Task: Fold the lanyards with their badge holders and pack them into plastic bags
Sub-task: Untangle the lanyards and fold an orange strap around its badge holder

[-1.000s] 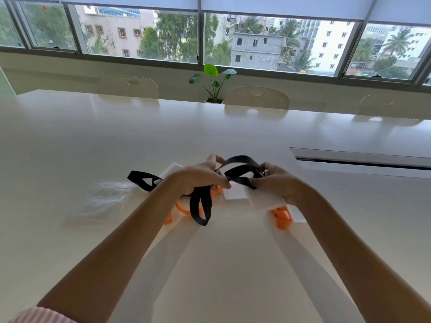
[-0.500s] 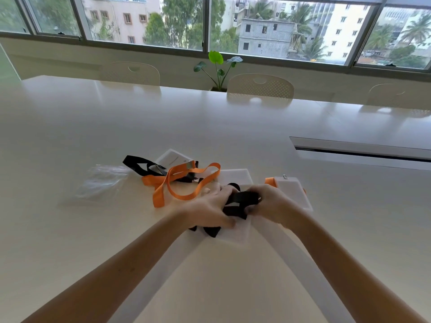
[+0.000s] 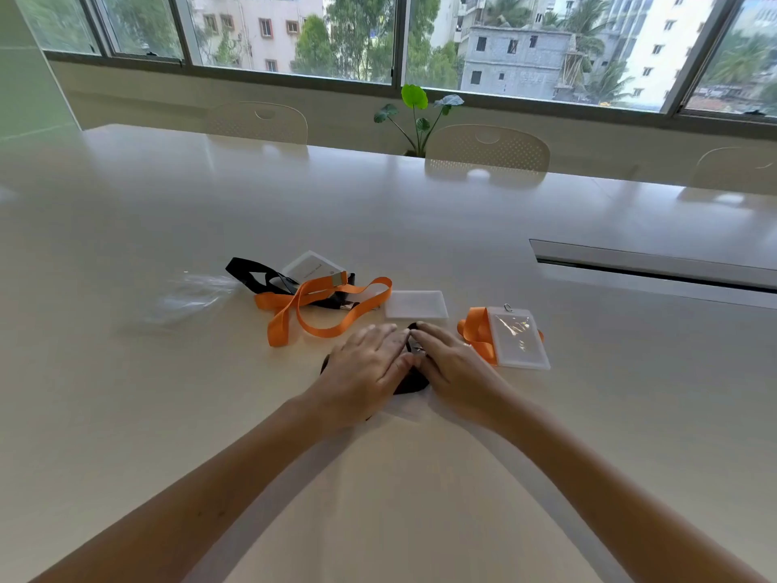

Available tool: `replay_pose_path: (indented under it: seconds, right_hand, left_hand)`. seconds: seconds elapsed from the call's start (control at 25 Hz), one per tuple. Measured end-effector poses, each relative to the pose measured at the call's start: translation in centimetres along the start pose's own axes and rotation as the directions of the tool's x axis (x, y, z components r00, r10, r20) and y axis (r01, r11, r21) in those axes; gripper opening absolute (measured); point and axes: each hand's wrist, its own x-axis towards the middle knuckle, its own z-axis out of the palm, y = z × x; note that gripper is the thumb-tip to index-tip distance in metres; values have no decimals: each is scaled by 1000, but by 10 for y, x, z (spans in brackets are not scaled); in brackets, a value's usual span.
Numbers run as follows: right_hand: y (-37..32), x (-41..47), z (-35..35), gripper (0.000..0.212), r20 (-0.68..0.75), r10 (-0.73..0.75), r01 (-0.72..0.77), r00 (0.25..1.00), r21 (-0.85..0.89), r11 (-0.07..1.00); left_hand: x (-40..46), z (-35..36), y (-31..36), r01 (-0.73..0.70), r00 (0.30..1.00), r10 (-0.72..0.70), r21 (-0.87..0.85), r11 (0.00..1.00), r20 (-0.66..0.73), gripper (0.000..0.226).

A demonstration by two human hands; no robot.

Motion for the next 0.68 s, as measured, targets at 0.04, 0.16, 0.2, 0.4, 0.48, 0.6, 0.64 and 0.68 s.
replay_pose_path:
  seconds: [0.04,0.16,0.2,0.4,0.48,0.6,0.64,0.68]
  right_hand:
    - [4,-5,6,37,16,-8,8,1000,-16,1000]
    - [14,-19,17,42,8,-49,50,999,-68,996]
    - [15,-22,17,42,11,-68,68,998,-76,995]
    - [9,-23,7,32,-17,-129,128,992,-39,991]
    - [4,-17,-1,30,-81,-88,90,993,24,996]
    - [4,4,-14,25,-208,1,22,978,110,994]
    - [6,15,-18,23,-234,37,-12,972,105,994]
    - [9,27,-21,22,-233,81,-63,969,85,994]
  left_hand:
    - [-2,6,2,5,1000,-5,10,1000,31,54]
    - [-9,17,10,-26,999,25,34,999,37,54]
    - [-12,19,13,-31,999,30,47,998,32,55]
    - [-18,12,27,-48,997,46,-26,999,-68,51]
    - [-13,-2,26,-79,983,66,-67,995,-170,46]
    - [4,-29,6,-100,956,67,-103,990,-286,31]
    - [10,-36,-6,-82,949,57,-69,994,-311,27]
    - [16,-42,-21,-41,948,33,-18,999,-316,27]
